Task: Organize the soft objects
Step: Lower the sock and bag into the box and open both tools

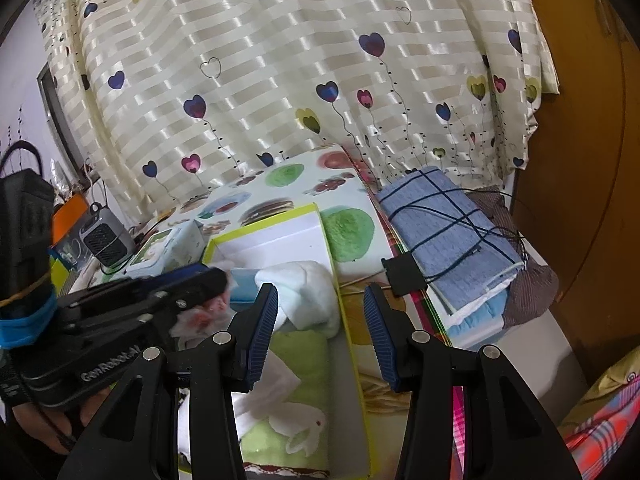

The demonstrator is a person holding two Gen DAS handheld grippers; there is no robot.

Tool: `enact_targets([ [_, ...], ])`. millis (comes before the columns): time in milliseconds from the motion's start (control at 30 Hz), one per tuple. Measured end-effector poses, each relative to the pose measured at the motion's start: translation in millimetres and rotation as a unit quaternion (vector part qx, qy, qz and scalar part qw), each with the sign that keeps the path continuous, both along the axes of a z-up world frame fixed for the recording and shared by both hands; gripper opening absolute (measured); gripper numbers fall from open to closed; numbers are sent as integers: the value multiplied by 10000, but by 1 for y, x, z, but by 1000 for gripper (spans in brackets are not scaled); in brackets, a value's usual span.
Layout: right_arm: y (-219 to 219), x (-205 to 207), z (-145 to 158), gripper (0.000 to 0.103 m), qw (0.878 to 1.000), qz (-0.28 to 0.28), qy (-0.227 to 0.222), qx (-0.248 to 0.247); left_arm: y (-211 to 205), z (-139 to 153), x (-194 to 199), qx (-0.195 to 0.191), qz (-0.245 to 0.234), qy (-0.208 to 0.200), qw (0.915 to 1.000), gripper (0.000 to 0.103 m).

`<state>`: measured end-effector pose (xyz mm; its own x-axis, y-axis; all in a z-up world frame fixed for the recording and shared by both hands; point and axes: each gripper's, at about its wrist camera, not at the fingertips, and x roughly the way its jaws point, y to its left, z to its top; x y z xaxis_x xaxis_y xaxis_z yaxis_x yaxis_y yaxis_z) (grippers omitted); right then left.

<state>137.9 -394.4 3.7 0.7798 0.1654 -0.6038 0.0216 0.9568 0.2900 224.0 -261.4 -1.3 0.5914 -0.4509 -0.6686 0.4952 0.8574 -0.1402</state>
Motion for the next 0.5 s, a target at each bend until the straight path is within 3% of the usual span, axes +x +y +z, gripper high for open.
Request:
enact_targets([
  [167,0,-4,4,46,10000,-4,-85,6,7,6,-5,-135,0,-25,9999,38],
  [500,9,-17,15,46,9998,73,-180,-57,21,23,-28,-181,70,-187,9996,39],
])
